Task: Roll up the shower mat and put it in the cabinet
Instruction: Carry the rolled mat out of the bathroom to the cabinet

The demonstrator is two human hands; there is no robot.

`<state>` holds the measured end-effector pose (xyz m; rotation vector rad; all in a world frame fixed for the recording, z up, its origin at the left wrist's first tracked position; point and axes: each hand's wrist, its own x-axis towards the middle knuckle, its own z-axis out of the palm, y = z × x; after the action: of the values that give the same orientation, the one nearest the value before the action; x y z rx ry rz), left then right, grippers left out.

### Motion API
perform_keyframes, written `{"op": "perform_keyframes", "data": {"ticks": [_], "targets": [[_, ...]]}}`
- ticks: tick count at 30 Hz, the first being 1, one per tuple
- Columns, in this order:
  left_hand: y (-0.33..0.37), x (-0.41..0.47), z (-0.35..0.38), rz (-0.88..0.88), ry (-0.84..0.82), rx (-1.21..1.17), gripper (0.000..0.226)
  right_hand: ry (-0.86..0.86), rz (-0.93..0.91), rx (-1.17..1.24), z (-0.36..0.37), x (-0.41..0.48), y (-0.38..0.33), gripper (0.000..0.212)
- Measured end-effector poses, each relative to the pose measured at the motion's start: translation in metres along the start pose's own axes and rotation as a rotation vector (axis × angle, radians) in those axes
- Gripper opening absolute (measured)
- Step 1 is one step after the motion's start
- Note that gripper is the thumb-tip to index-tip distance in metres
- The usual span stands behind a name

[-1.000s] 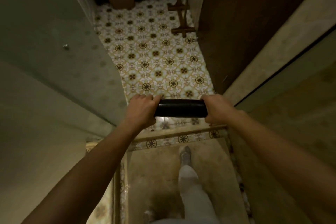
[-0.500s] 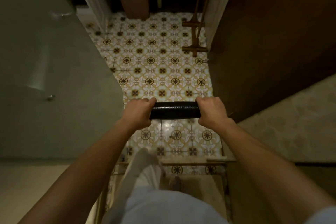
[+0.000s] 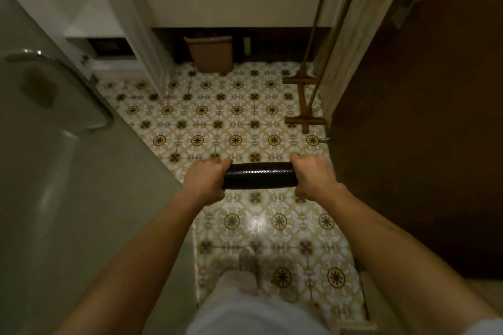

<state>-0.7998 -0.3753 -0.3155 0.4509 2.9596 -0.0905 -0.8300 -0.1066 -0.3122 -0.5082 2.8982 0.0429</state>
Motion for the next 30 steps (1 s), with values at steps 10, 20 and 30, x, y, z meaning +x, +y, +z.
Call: {"op": "perform_keyframes", "data": {"ticks": [10, 20, 30], "targets": [[-0.078, 0.118, -0.029, -0.057, 0.023, -0.041, 0.049, -0.038, -0.011, -0.026, -0.054, 0.147, 0.011, 0.055], [-0.117, 0.244, -0.025, -0.178, -0.032, -0.109, 0.053, -0.082, -0.124, -0.073, -0.065, 0.297, 0.056, 0.050], [-0.160, 0.316, -0.035, -0.333, -0.050, -0.169, 0.051, -0.096, -0.275, -0.114, -0.086, 0.432, 0.063, 0.053]]}}
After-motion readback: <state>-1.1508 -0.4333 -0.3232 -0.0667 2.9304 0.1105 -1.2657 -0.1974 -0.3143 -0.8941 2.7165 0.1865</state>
